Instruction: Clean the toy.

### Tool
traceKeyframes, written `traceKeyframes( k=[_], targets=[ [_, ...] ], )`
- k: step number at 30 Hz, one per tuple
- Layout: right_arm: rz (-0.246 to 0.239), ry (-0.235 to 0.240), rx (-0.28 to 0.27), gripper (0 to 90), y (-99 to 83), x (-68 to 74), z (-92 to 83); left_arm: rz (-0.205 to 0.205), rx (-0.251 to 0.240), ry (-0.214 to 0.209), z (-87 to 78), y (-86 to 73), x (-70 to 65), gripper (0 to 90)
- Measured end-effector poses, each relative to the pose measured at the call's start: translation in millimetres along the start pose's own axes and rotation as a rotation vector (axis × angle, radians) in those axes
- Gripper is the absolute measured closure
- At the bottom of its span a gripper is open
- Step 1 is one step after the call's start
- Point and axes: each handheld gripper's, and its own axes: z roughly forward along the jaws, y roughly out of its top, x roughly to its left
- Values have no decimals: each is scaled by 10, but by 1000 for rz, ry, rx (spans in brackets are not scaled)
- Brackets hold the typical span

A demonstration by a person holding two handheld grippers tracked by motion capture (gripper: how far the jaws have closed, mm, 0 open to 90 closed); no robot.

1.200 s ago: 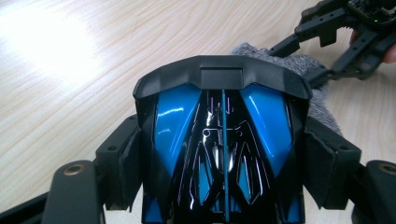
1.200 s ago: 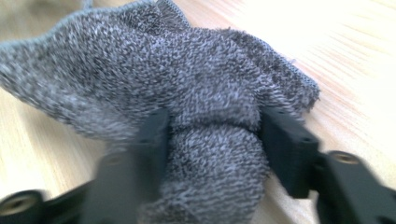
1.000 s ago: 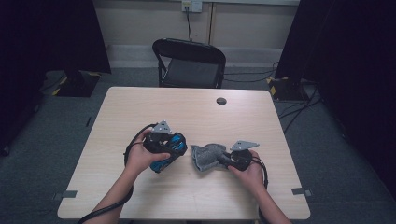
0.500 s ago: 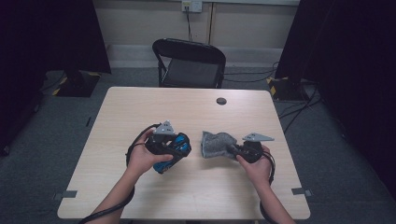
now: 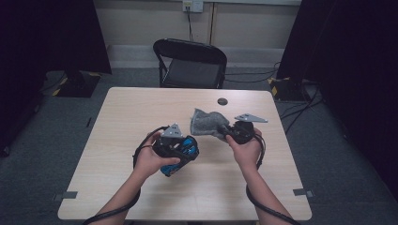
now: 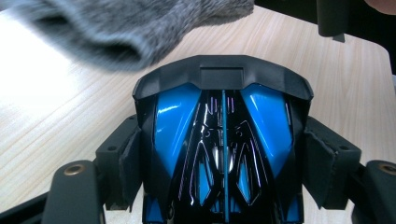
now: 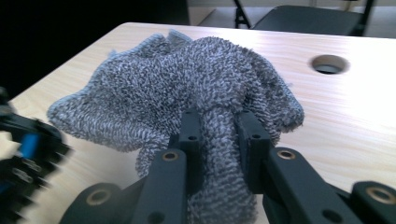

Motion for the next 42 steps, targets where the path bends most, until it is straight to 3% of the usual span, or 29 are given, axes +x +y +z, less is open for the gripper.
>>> traceKeyframes(
  k=[2, 4, 6, 10, 15, 32, 42],
  targets=[
    [-13, 4, 9, 751, 14, 73, 46, -4, 1, 3, -1, -6, 9, 256],
    [-48, 46, 27, 751, 17, 238, 123, -17, -3, 31, -25, -27, 53, 256],
    [-100, 60, 41, 751, 2, 342, 149, -39, -9, 46, -57, -50, 98, 256],
    [-105, 116, 41, 751, -25, 432, 134, -56, 1, 84, -92, -97, 168, 256],
    [-116, 178, 48, 752, -49, 496, 87, -65, 3, 97, -87, -116, 204, 256],
    [-139, 302, 31, 754, -196, 562, -123, -89, 17, 180, -163, -181, 340, 256],
    [-127, 328, 38, 753, -315, 482, -156, -117, 11, 192, -207, -225, 417, 256]
  ],
)
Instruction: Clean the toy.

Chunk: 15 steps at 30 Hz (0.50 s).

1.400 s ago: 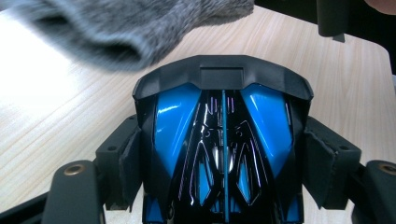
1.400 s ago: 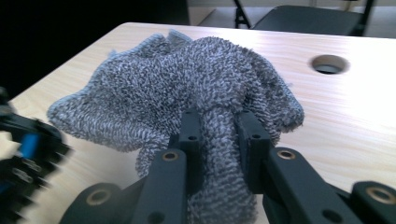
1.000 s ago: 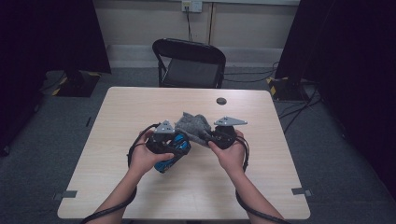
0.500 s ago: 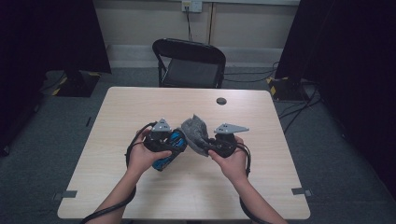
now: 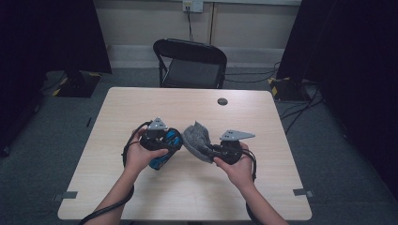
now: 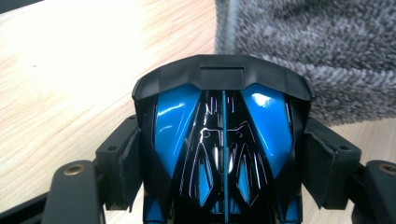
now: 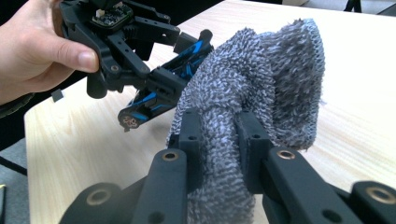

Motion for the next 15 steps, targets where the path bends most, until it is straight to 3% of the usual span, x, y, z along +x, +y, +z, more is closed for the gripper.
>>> traceKeyframes(
  k=[11, 15],
  targets=[
    [12, 1, -3, 753, -98, -60, -83, -23, -12, 23, -71, -24, 93, 256],
    [32, -12, -11, 755, -100, -136, -137, -10, -15, 21, -87, -1, 77, 256]
  ],
)
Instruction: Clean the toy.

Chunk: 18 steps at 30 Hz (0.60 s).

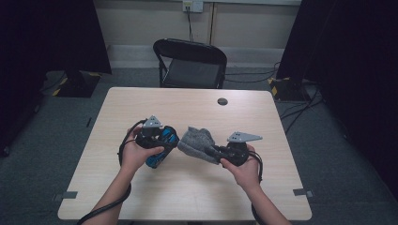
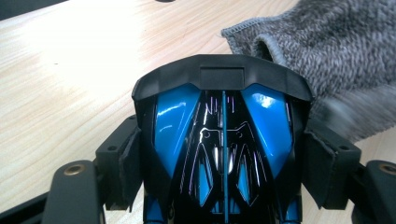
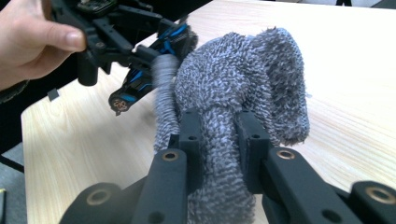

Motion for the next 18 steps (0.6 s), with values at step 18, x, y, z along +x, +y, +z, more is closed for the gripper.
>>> traceKeyframes(
  k=[18],
  targets=[
    [43, -165, -37, 753, 285, -424, -52, 51, -10, -63, 26, 116, -211, 256]
  ],
)
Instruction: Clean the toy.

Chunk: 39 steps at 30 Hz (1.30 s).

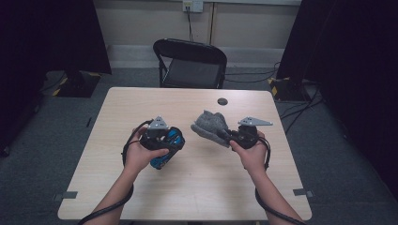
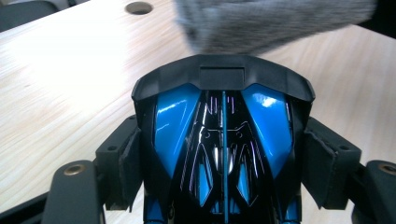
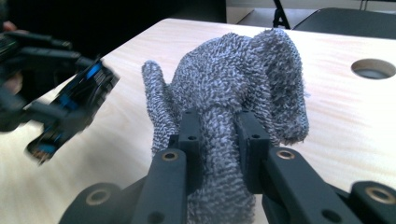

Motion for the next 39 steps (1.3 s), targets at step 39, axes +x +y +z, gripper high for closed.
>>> traceKeyframes(
  k=[39],
  targets=[
    [-81, 142, 58, 753, 121, 586, 497, -10, 25, 10, 71, -73, 12, 256]
  ],
)
